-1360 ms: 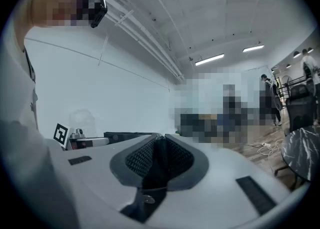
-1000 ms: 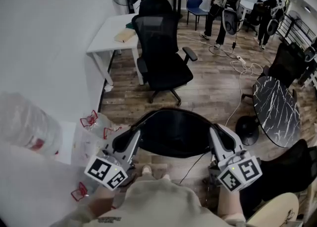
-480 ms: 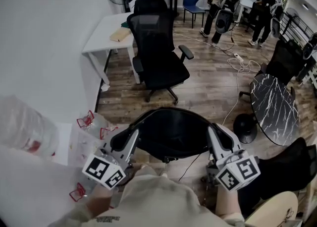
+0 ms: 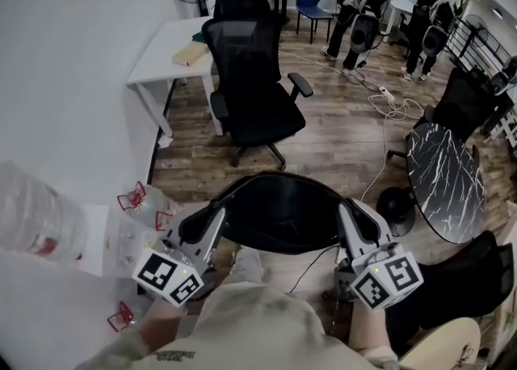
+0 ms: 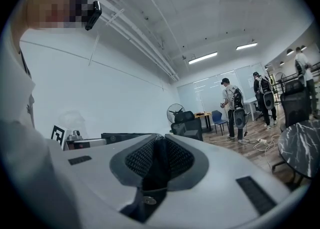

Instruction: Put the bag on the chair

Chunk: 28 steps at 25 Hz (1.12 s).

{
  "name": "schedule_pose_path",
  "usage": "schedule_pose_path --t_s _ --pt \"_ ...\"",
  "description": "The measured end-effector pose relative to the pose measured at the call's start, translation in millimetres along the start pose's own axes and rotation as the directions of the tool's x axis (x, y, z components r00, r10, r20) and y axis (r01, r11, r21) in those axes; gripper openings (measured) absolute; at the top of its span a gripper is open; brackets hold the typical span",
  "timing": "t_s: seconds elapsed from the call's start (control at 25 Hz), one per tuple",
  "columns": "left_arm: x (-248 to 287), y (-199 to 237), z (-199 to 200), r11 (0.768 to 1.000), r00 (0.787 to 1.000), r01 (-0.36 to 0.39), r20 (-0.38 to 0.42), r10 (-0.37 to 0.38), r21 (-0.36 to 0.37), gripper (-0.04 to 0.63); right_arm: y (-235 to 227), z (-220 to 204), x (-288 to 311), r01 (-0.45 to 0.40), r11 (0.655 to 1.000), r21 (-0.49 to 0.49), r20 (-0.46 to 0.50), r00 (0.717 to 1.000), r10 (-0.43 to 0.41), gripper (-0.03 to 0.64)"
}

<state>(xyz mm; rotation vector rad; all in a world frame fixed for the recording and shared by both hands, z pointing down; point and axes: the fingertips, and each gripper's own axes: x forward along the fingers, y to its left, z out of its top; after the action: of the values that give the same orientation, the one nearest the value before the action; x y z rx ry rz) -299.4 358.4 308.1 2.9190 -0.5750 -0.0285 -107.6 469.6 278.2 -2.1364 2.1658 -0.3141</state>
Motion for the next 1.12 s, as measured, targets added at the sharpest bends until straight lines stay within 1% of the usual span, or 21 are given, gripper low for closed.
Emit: schedule_pose_path --t_s 0.32,0.56,0.72,0.88,1.12 --pt "42.2 29.6 -5.3 1.0 1.0 0.006 -0.008 -0.006 -0.009 0.06 -30.4 -2.0 43.2 0.014 1.0 0.004 -0.014 1.0 -0.014 0.069" --pt "77.7 64.2 -7.7 0.999 0.999 0.023 -0.025 -0.024 -0.042 0.06 -54.6 -3.4 90.2 0.017 0.999 0.036 -0.027 0.999 -0.016 0.071" --pt "110.1 94.6 -10.5 0.998 0.998 0.027 -0.047 -0.029 -0.052 0.06 -73.1 -3.4 129.1 0.028 0.999 0.039 -0.045 0.999 -0.026 0.071" --pt "145.8 130.2 -6.8 0.998 0.996 0.037 -0.075 -0.04 -0.048 0.06 -90.2 1.1 174.5 0.037 0.999 0.036 -0.071 0.997 -0.034 0.071" --pt "199.2 185.8 7.7 0.997 0.996 0.05 -0.076 -0.053 -0.052 0.06 -117.3 16.3 245.5 0.051 0.998 0.039 -0.079 0.996 -0.047 0.071"
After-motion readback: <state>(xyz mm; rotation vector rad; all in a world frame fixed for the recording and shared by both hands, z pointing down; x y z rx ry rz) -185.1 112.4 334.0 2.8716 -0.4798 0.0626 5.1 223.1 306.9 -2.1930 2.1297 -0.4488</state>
